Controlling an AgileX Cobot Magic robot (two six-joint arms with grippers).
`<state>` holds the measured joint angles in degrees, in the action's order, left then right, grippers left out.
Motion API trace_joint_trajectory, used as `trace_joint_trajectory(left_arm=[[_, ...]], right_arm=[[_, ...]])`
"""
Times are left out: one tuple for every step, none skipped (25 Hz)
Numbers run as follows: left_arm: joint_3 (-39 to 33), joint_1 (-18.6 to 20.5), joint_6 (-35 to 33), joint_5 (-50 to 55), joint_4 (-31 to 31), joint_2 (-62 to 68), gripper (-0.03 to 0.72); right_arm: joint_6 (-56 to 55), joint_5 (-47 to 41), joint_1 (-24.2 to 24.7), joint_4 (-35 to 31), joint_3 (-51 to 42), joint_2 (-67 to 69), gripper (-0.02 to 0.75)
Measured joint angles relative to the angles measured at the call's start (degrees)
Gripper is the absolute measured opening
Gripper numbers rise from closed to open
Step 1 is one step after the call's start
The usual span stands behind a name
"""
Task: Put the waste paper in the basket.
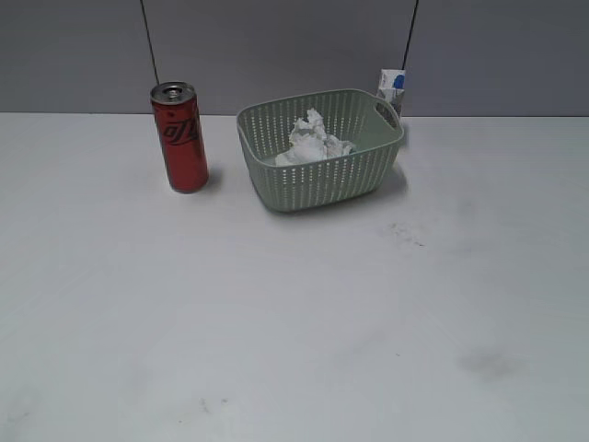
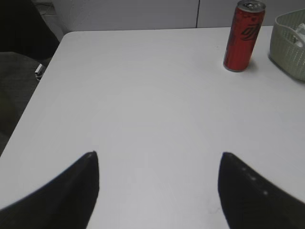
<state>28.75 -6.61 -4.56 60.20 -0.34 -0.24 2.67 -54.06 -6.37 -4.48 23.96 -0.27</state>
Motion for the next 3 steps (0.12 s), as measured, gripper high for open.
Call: trace_joint_trajectory(left_arm=[[0.0, 0.0, 0.0, 0.0, 0.0, 0.0, 0.590], [0.0, 0.0, 0.0, 0.0, 0.0, 0.0, 0.590], [0.0, 0.0, 0.0, 0.0, 0.0, 0.0, 0.590]], right_arm=[[0.0, 0.0, 0.0, 0.0, 0.0, 0.0, 0.587], [0.0, 0.0, 0.0, 0.0, 0.0, 0.0, 0.587], [0.0, 0.0, 0.0, 0.0, 0.0, 0.0, 0.587]])
